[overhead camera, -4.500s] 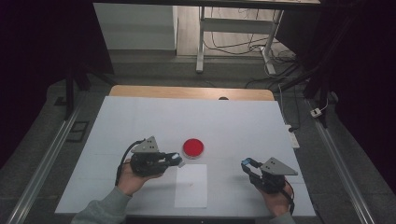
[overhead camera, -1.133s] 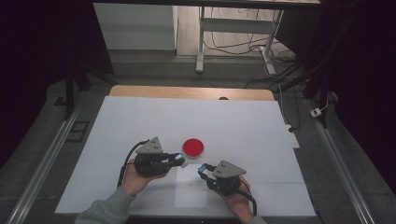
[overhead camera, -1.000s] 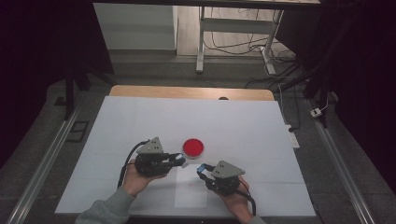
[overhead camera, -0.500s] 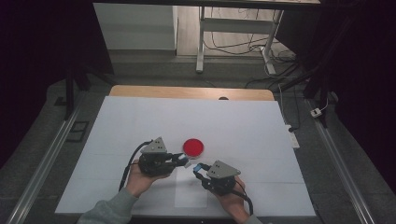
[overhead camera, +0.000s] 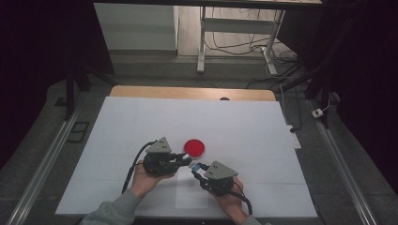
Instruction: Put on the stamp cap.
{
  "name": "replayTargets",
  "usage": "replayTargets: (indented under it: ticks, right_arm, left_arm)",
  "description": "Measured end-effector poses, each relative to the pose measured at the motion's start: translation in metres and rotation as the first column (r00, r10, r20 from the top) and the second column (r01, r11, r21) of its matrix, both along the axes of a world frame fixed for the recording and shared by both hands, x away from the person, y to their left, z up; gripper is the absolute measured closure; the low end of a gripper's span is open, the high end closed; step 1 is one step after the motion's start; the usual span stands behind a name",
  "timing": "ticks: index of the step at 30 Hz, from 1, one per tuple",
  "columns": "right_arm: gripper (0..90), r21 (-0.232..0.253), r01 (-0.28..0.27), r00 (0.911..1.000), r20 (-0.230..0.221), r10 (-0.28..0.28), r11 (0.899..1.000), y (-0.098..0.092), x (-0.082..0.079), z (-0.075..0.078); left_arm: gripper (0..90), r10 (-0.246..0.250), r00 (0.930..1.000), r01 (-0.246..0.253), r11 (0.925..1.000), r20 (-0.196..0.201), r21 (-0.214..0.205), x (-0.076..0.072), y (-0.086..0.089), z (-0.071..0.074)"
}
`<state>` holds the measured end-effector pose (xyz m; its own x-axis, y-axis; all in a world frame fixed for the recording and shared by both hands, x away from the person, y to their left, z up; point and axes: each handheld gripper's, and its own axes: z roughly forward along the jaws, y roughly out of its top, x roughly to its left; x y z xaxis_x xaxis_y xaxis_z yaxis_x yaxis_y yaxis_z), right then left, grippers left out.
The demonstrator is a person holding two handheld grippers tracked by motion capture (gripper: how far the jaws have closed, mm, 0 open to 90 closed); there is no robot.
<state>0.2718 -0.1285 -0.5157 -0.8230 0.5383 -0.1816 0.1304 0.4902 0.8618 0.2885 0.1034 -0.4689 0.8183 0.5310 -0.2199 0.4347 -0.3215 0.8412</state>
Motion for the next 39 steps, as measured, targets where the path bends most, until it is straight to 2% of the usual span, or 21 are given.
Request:
replayTargets:
  ticks: [18, 39]
  right_arm:
    - [65.0, -0.01, 0.013, 0.9998, 0.015, -0.013, 1.0, 0.005, -0.001, -0.001]
    - [65.0, -0.001, 0.027, 0.9995, 0.014, -0.027, 1.0, 0.004, 0.0, -0.001]
  left_arm:
    - [76.0, 0.002, 1.0, -0.002, 1.0, -0.003, 0.005, 0.0, -0.006, -0.003]
    - [76.1, 0.002, 1.0, -0.002, 1.0, -0.002, -0.001, 0.0, -0.01, -0.006]
